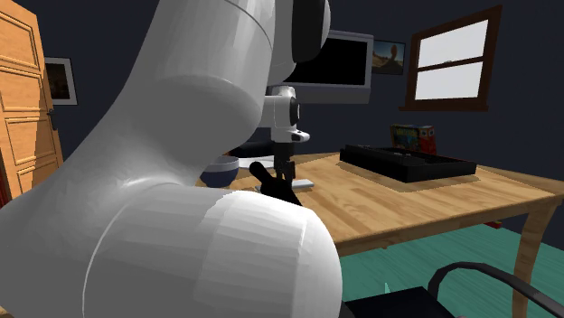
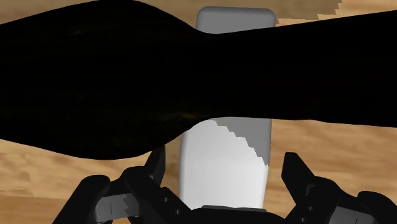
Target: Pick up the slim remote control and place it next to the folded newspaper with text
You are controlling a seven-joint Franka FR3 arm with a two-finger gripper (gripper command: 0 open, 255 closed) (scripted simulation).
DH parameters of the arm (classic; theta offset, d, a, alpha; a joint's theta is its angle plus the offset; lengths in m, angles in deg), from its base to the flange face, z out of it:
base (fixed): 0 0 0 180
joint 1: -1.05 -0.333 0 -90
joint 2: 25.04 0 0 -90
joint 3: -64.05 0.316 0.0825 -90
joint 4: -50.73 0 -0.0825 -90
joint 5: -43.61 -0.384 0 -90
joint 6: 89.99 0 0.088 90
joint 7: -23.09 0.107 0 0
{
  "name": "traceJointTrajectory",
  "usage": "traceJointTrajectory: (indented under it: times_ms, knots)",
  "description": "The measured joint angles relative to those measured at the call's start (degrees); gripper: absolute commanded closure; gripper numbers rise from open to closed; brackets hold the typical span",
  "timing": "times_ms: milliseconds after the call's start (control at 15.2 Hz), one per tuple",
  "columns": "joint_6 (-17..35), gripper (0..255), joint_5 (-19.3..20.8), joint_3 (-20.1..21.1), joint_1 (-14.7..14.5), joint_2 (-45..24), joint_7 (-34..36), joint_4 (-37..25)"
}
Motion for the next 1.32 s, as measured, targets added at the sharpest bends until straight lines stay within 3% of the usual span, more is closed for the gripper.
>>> traceJointTrajectory:
  times_ms: [264,330,990,1320]
  knots:
    - [0.1,0,0.0,0.0,0.0,0.0,0.0,0.1]
    - [0.1,255,0.0,0.0,0.0,0.0,0.0,0.1]
    - [0.2,255,0.0,0.0,0.0,0.0,0.0,0.1]
    - [-2.2,255,-0.2,0.1,0.1,1.3,-0.2,-0.9]
